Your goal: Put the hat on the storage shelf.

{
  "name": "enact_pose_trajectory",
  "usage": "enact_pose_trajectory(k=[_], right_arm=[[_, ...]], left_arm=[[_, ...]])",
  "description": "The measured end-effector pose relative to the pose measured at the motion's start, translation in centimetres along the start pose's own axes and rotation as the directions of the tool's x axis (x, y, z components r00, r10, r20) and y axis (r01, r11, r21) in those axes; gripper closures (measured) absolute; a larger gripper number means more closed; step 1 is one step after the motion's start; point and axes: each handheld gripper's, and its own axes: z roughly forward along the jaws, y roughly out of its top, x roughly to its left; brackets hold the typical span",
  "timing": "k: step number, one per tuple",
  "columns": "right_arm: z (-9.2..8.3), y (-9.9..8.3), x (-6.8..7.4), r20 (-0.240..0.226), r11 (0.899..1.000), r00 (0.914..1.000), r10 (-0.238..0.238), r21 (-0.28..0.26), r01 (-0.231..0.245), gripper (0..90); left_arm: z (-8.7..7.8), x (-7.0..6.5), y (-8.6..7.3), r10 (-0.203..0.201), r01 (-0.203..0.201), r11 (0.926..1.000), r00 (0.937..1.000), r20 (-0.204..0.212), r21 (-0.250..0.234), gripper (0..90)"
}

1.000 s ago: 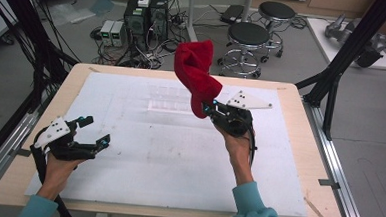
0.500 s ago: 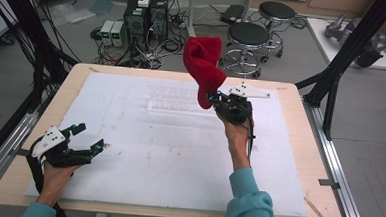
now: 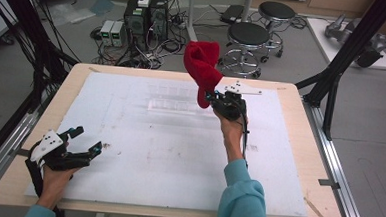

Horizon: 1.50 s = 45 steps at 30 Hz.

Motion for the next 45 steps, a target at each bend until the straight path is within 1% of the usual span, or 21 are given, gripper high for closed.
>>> enact_pose_trajectory(k=[2,6,14,16,19,21,26,27,29,31,35,37,38,40,43,44,45], right_arm=[[0.2,-0.2,-0.1,-0.002,1.0,1.0,0.006,0.007,-0.006,85.2],[0.7,-0.5,-0.3,0.001,1.0,1.0,0.005,0.012,-0.005,85.1],[1.6,-1.2,-0.6,-0.009,0.999,0.9996,0.028,0.023,-0.028,85.0],[1.7,-1.3,-0.6,-0.008,0.999,0.9994,0.035,0.033,-0.034,84.9],[1.7,-1.7,-0.7,-0.01,0.997,0.9985,0.053,0.064,-0.052,84.9],[1.7,-2.0,-0.7,-0.01,0.996,0.9983,0.058,0.068,-0.057,84.9],[1.7,-2.2,-0.5,-0.013,0.995,0.9988,0.048,0.092,-0.047,84.8],[1.7,-2.2,-0.5,-0.009,0.995,0.9992,0.039,0.094,-0.038,84.7],[1.6,-2.5,-0.3,-0.009,0.994,0.9994,0.033,0.107,-0.032,84.8],[1.5,-2.5,0.0,0.001,0.992,0.9996,0.029,0.122,-0.029,84.8],[1.5,-2.5,0.1,0.006,0.992,0.9994,0.033,0.124,-0.034,84.8],[1.5,-2.5,0.2,0.008,0.991,0.9997,0.024,0.129,-0.024,83.8],[1.5,-2.5,0.2,0.007,0.991,0.9997,0.022,0.135,-0.023,77.4],[1.6,-2.6,0.5,0.023,0.99,0.9997,0.012,0.14,-0.015,59.7],[1.2,-2.4,0.9,0.041,0.993,0.999,0.016,0.113,-0.021,36.4],[1.0,-2.3,1.0,0.054,0.994,0.9984,0.018,0.107,-0.023,28.6],[0.6,-2.2,1.2,0.062,0.995,0.9977,0.026,0.097,-0.032,22.6]], left_arm=[[0.0,0.0,0.0,0.0,0.0,1.0,1.0,0.0,-0.002,7.3],[0.0,0.0,0.0,0.003,-0.003,1.0,1.0,0.0,0.0,7.3],[0.0,0.0,0.0,0.001,-0.001,1.0,1.0,-0.002,0.001,7.4],[0.0,0.0,0.0,0.0,0.0,1.0,1.0,-0.003,0.001,7.4],[0.0,0.0,0.0,-0.001,0.001,1.0,1.0,-0.005,0.001,7.4],[0.0,0.0,-0.1,-0.006,0.006,1.0,1.0,-0.005,-0.007,7.4],[-0.2,0.0,-0.1,-0.004,0.004,0.9998,0.9999,-0.012,-0.02,7.4],[-0.2,0.0,-0.1,-0.005,0.005,0.9997,0.9999,-0.014,-0.024,7.4],[-0.2,0.0,-0.1,-0.001,0.001,0.9997,0.9999,-0.017,-0.024,7.4],[-0.3,-0.1,-0.1,0.002,-0.002,0.9996,0.9997,-0.023,-0.027,7.4],[-0.3,-0.1,-0.2,0.006,-0.007,0.9994,0.9996,-0.026,-0.033,7.4],[-0.3,-0.1,-0.2,0.003,-0.004,0.9994,0.9996,-0.027,-0.035,7.4],[-0.3,-0.1,-0.2,-0.001,0.0,0.9992,0.9996,-0.028,-0.039,7.4],[-0.4,-0.1,-0.2,-0.001,-0.001,0.999,0.9995,-0.03,-0.044,7.4],[-0.5,-0.2,-0.3,0.005,-0.007,0.9985,0.9995,-0.032,-0.054,7.4],[-0.5,-0.2,-0.3,0.006,-0.008,0.9983,0.9995,-0.03,-0.058,7.4],[-0.5,-0.2,-0.3,0.006,-0.008,0.9983,0.9995,-0.031,-0.058,7.4]])
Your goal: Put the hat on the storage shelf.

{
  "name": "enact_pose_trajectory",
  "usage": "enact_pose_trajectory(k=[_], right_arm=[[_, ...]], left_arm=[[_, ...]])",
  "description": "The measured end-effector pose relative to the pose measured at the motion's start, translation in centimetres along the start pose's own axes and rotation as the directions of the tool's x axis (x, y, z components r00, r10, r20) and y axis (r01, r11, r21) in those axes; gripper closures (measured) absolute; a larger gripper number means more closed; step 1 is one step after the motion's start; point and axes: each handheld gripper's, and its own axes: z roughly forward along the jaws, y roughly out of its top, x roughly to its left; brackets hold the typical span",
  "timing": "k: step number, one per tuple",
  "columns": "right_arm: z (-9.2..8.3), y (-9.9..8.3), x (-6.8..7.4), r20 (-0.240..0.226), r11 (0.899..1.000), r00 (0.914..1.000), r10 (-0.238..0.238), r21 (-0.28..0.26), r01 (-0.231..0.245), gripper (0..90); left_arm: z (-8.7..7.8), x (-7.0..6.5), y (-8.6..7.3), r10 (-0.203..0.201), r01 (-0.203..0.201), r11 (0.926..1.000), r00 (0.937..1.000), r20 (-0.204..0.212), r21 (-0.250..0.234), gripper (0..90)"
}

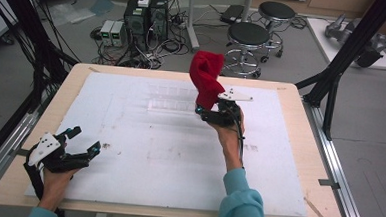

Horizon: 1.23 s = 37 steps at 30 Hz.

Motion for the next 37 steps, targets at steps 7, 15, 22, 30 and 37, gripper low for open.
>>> enact_pose_trajectory(k=[7,15,22,30,37], right_arm=[[-5.1,1.1,0.7,0.018,0.999,0.9997,-0.017,-0.032,0.018,12.1],[-13.0,-0.9,0.7,0.057,0.99,0.9984,-0.002,-0.14,0.01,11.2],[-17.2,-7.2,0.5,0.125,0.969,0.9918,-0.025,-0.243,0.055,11.2],[-17.0,-12.1,-0.3,0.217,0.964,0.976,-0.011,-0.257,0.068,11.1],[-15.8,-13.9,-0.1,0.235,0.966,0.9712,-0.039,-0.24,0.097,11.2]], left_arm=[[0.0,0.0,0.0,0.002,-0.002,1.0,1.0,-0.002,-0.002,7.4],[-0.3,-0.2,-0.1,0.013,-0.014,0.9993,0.9997,-0.021,-0.036,7.4],[-0.5,-0.4,-0.2,0.029,-0.031,0.9979,0.9992,-0.026,-0.057,7.4],[-0.8,-0.5,-0.4,0.039,-0.041,0.9953,0.9988,-0.028,-0.087,7.5],[-0.8,-0.5,-0.4,0.036,-0.039,0.9956,0.9989,-0.03,-0.085,7.5]])
